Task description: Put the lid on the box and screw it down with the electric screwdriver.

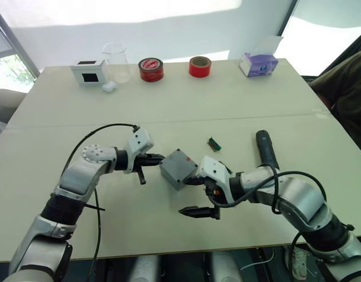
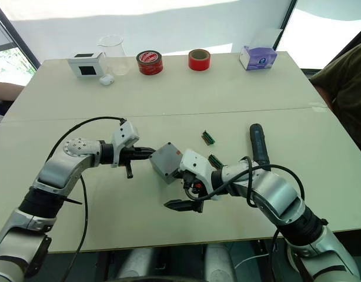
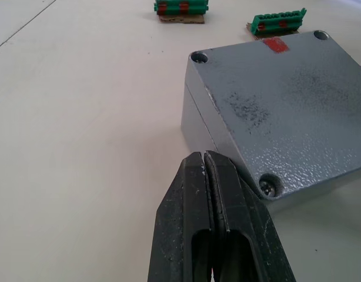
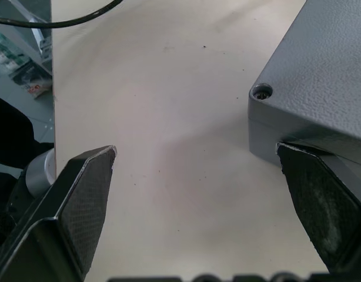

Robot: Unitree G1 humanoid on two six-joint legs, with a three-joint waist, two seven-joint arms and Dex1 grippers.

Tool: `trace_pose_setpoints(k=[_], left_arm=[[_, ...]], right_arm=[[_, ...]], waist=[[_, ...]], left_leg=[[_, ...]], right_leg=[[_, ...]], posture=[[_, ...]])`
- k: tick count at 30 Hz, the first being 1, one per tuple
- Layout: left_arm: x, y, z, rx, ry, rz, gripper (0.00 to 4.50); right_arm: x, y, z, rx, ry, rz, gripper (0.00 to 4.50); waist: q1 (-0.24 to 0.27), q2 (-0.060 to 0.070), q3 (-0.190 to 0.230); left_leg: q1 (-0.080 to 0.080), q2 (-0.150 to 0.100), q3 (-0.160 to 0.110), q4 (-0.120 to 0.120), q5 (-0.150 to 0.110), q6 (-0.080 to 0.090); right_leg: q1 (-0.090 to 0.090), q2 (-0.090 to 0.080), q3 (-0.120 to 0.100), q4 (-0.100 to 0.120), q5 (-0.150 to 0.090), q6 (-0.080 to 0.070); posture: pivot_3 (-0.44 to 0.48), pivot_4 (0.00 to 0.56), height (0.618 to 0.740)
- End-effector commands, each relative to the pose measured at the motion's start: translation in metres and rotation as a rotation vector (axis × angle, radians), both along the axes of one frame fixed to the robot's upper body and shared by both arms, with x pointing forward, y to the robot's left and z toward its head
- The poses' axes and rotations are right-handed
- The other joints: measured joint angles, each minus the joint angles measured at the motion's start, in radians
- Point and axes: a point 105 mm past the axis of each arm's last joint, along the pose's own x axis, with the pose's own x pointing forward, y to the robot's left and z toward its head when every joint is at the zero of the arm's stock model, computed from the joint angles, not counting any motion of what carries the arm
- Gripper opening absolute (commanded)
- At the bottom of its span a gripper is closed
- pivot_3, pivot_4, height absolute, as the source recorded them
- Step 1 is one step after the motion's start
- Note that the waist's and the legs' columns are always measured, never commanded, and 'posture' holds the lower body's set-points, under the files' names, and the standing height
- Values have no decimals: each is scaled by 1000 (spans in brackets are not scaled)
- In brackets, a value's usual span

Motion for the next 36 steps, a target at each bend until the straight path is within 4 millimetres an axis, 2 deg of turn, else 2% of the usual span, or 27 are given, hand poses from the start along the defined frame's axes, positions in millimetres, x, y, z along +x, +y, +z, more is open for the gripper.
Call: trace_pose_setpoints(k=[1,6,11,16,18,22,36], left_arm=[[2,27,0,66,-21,52,0],[-17,32,-8,78,38,33,0],[-31,20,-13,55,72,-1,0],[-30,8,-12,32,64,-14,0],[-26,-1,-9,16,20,-23,0],[-17,-6,-5,-2,6,-7,0],[-14,-7,-3,-5,10,-13,0]], right_arm=[[1,-18,27,26,-74,-19,4476],[-1,-29,27,19,-68,-30,4476],[22,-32,22,-10,-131,-95,4476],[33,-26,8,-40,-152,-94,4476],[29,-21,0,-38,-127,-57,4476],[21,-15,-9,-40,-100,-23,4476],[14,-10,-6,1,-85,-46,4476]], waist=[[-1,0,0],[0,0,0],[1,0,0],[-1,0,0],[1,0,0],[1,0,0],[0,0,0]], left_leg=[[0,0,0,0,0,1],[0,0,0,0,-1,2],[0,0,0,1,-1,2],[0,0,0,2,-1,2],[0,0,0,2,-1,2],[0,0,0,2,-1,2],[0,0,0,2,-1,2]], right_leg=[[0,0,0,0,0,0],[0,0,0,0,0,0],[1,0,0,0,0,0],[1,0,0,1,0,0],[1,0,0,1,0,0],[1,0,0,1,0,0],[1,0,0,1,0,0]], posture=[[0,150,740],[0,150,740],[0,150,740],[0,150,740],[0,150,740],[0,150,740],[0,150,740]])
